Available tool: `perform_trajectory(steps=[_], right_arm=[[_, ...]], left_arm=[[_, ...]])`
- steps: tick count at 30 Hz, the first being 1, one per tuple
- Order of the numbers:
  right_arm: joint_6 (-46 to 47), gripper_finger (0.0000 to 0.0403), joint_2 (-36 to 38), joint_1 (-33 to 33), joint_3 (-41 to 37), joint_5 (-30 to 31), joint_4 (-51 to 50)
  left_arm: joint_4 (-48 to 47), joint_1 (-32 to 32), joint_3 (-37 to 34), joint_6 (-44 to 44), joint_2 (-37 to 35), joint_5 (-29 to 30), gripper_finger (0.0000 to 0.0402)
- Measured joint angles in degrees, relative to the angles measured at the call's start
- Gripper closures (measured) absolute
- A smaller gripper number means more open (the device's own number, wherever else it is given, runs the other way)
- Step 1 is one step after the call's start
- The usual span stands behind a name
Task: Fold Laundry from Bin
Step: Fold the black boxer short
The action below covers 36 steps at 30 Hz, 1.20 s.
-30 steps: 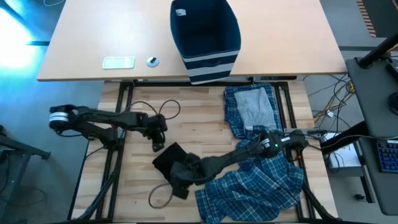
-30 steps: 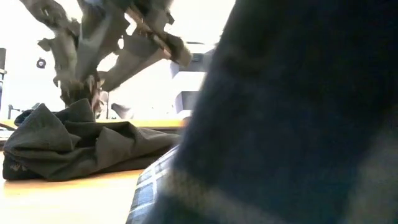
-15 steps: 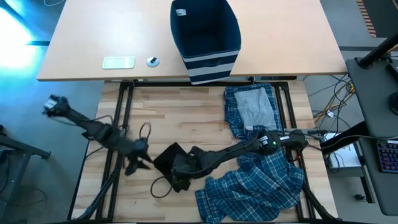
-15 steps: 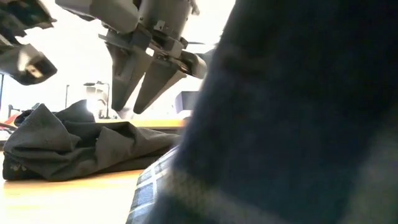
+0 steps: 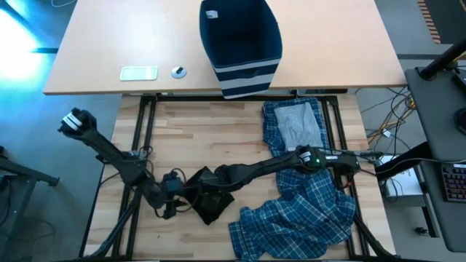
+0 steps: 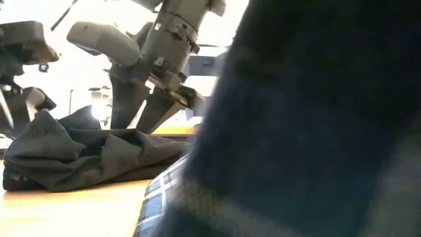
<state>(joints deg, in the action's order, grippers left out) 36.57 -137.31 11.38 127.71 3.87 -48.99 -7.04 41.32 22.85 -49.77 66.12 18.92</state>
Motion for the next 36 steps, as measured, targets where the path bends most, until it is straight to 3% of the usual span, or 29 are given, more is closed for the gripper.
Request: perform_trajectory(steps=[9, 19, 27, 36], right_arm=[[0.9, 0.0255, 0.0, 1.2, -4.4, -3.2, 1.3], [-1.4, 0.0255, 0.3, 1.6, -7.3, -5.2, 0.5], [-4.5, 0.0255, 0.9, 1.4, -2.1, -5.1, 1.7], [-5.2, 0.0255, 0.0, 2.5, -2.7, -1.0, 15.2]], left_arm=[[-7.0, -2.4, 0.2, -1.8, 8.9, 1.3, 0.0249], [-31.9, -4.0, -0.3, -5.5, -3.0, 0.8, 0.0249], [-18.9, -3.3, 1.0, -6.5, -12.3, 1.4, 0.0249], [-13.5, -12.6, -2.8, -4.9, -8.0, 4.1, 0.0249]])
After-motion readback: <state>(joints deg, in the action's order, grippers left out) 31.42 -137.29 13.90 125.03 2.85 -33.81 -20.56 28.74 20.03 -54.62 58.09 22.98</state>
